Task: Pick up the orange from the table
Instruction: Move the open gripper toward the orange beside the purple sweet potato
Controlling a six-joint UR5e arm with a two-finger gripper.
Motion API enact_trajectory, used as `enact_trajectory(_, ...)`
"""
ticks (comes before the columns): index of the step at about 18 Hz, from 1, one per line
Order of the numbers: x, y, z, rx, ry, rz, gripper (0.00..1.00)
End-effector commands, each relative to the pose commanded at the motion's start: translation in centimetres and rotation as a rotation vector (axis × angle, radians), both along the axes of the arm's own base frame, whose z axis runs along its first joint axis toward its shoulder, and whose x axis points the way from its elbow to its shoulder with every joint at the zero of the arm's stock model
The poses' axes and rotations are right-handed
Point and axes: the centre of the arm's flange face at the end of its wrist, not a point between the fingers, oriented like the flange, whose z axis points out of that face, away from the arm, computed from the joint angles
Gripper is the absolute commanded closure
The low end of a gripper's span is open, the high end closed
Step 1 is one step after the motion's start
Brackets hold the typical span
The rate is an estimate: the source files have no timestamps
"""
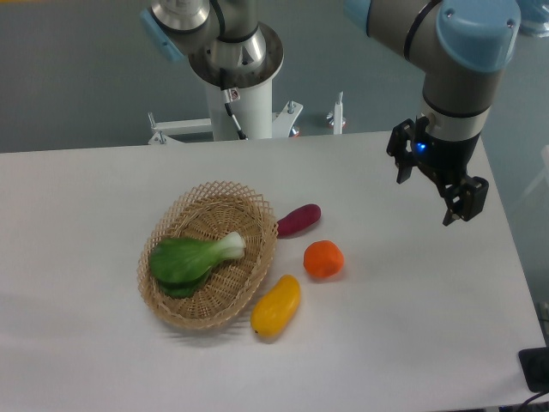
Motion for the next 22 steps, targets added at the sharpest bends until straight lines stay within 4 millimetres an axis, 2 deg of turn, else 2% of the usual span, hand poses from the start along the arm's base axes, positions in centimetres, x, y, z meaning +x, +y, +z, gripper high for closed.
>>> enact_trajectory(5,0.6,0.6,-1.2,0.036,-0.044,-0.007,0.00)
enact_trajectory(7,0.7,1.0,-1.2,0.069,-0.031,0.075,0.00)
enact_trajectory(9,1.1,1.3,-2.1,0.112,-0.074,0.156,0.00)
enact_trajectory(14,2.1,2.6,-4.6,0.151,-0.079,0.168,0.00)
enact_trajectory(17,3.3,4.4,-8.2,0.117,-0.089,0.019,0.00)
enact_trajectory(20,4.1,3.6,-11.3,0.050,-0.091,-0.222,0.00)
enact_trajectory(22,4.2,2.9,-12.8,-0.013,-0.086,-0.296,0.00)
